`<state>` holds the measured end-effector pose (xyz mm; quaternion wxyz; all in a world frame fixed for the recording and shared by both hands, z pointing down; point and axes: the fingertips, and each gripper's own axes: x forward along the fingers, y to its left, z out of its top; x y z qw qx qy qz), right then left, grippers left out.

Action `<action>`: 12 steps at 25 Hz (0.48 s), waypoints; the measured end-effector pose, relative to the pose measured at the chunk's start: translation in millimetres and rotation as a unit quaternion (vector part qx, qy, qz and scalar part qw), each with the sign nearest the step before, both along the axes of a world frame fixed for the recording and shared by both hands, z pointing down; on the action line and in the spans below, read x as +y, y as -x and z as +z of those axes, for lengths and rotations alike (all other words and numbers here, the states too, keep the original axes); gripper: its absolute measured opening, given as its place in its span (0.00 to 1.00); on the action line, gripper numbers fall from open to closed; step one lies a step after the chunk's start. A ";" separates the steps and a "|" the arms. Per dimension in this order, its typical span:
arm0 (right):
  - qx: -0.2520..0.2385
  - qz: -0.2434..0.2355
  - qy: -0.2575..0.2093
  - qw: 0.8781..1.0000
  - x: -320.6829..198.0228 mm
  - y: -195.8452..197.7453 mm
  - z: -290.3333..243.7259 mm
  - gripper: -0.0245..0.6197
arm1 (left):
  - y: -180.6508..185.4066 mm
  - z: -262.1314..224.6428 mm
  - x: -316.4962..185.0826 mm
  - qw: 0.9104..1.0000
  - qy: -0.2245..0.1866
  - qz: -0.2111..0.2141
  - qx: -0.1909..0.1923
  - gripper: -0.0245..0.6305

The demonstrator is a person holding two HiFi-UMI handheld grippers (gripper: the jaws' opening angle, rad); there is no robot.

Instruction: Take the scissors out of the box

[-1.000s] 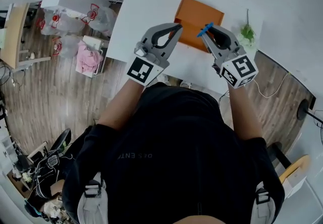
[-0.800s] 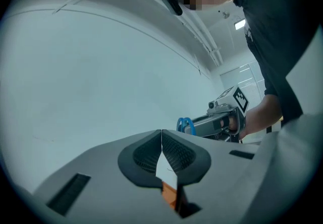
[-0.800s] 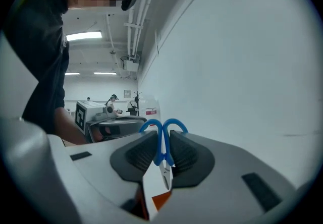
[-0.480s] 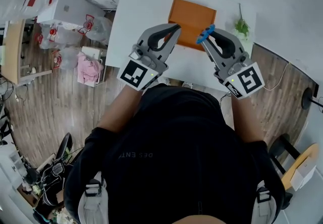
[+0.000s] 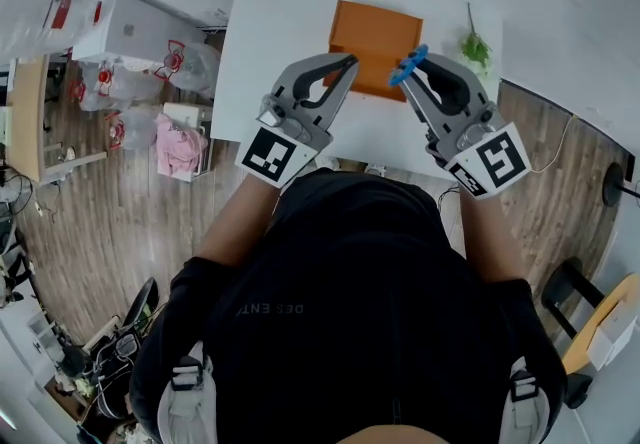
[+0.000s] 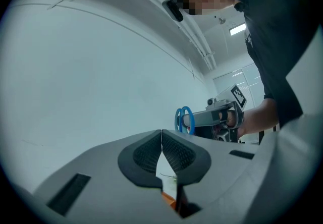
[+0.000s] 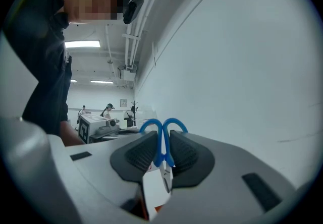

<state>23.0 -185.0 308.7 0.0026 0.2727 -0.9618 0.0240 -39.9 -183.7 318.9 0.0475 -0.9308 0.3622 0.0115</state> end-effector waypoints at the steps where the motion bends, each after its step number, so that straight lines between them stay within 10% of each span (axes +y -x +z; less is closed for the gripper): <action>1: -0.001 0.001 0.000 1.000 0.0 -0.3 0.3 0.17 | -0.5 0.3 0.1 1.000 0.002 0.001 0.002 0.07; 12: 0.003 0.006 0.002 1.000 -0.2 -1.5 3.2 0.17 | -3.6 -2.4 2.4 1.000 -0.003 0.003 -0.010 0.07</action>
